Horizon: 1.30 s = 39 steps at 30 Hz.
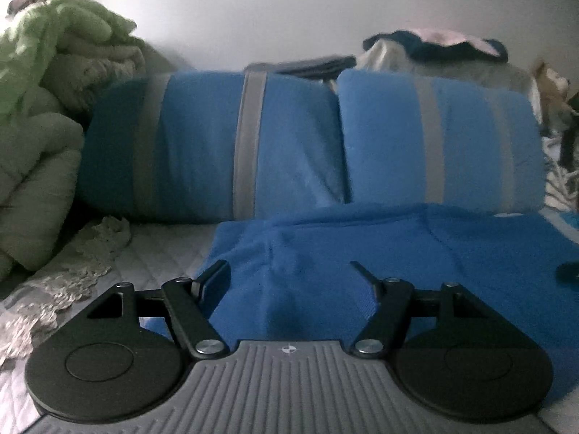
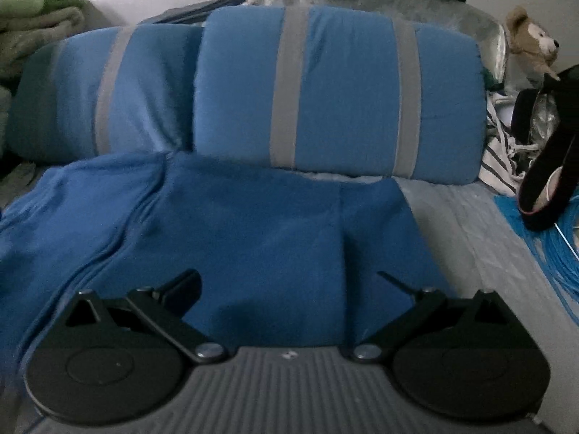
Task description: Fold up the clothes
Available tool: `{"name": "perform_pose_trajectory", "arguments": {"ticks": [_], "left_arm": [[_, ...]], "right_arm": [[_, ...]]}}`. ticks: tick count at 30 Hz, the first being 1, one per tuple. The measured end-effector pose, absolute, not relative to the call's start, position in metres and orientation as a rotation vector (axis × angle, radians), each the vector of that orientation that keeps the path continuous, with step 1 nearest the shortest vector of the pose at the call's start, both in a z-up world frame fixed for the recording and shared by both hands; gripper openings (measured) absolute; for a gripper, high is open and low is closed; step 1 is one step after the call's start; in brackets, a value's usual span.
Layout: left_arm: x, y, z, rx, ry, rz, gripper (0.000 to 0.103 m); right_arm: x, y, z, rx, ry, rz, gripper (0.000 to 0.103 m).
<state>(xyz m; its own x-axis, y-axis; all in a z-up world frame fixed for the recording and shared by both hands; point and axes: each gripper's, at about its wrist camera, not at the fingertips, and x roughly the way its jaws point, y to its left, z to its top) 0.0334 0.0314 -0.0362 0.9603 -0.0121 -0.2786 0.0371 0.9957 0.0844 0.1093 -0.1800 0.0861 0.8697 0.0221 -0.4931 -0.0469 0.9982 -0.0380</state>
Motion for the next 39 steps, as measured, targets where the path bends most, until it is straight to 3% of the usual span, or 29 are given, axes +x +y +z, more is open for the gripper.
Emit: {"name": "perform_pose_trajectory", "arguments": {"ticks": [4, 10, 25, 39], "left_arm": [[0.010, 0.022, -0.046, 0.120, 0.239, -0.012, 0.069], [0.023, 0.016, -0.076, 0.178, 0.370, 0.014, 0.074], [0.026, 0.016, -0.085, 0.228, 0.376, 0.007, 0.080], [0.057, 0.031, -0.029, 0.122, 0.350, 0.032, 0.079]], "right_arm": [[0.075, -0.171, 0.083, -0.088, 0.466, 0.007, 0.103], [0.080, -0.171, 0.064, -0.110, 0.555, -0.016, 0.102], [0.084, -0.166, 0.056, -0.168, 0.580, -0.004, 0.103], [0.146, -0.181, 0.119, -0.184, 0.624, 0.086, 0.103]]}}
